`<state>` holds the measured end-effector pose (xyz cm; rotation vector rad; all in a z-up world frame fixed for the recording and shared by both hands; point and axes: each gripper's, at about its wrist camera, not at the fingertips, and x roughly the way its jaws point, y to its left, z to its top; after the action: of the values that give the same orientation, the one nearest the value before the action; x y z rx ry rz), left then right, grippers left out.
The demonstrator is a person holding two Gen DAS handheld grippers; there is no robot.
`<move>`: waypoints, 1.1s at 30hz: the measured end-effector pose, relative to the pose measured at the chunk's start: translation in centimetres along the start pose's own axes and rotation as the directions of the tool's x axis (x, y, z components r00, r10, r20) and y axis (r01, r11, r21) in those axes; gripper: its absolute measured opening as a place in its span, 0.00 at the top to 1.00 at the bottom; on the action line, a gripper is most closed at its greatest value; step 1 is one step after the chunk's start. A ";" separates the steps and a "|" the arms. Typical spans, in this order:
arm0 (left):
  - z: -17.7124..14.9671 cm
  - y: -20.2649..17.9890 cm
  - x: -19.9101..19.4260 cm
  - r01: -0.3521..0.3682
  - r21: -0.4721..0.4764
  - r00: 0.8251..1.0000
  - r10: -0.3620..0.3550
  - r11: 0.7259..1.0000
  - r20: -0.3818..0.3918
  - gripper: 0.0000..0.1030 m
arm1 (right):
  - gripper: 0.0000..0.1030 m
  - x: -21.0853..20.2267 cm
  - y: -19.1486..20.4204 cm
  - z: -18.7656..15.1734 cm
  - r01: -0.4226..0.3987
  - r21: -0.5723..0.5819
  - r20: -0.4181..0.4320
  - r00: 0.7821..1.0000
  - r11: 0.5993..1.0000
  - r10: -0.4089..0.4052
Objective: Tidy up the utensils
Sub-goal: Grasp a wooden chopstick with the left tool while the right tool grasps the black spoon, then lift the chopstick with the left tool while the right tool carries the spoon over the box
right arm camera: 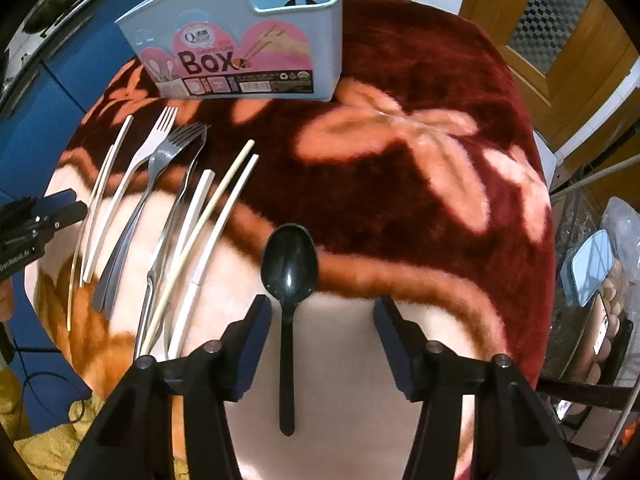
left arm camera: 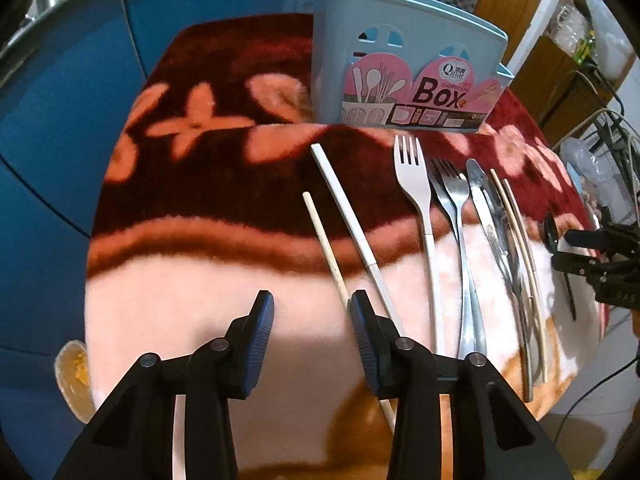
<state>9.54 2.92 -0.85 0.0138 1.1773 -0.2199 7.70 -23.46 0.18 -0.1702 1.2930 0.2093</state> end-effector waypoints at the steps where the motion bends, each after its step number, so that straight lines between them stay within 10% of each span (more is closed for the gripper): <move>1: 0.1 0.0 0.0 0.015 -0.008 1.000 -0.015 1.000 -0.012 0.67 | 0.48 -0.1 0.0 -0.1 -0.001 -0.003 0.000 1.000 1.000 0.001; 18: 0.2 -2.2 1.1 0.061 0.031 0.993 -0.058 0.998 -0.098 0.90 | 0.64 -0.2 0.8 -0.1 -0.061 -0.013 -0.023 0.998 0.998 0.061; 24: -0.2 -1.0 0.8 0.105 -0.006 0.992 -0.105 0.994 -0.066 0.94 | 0.88 0.2 0.7 -0.4 -0.080 0.032 -0.027 0.996 0.996 0.081; 33: -2.4 0.2 -1.6 0.156 -0.023 0.986 -0.154 0.988 0.055 0.96 | 0.92 -0.5 -0.3 -2.5 -0.170 0.115 0.100 0.982 0.979 0.159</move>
<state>6.82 3.72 -0.35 -0.1078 1.1292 -0.3394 5.28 -24.36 0.03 0.0518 1.2261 0.2748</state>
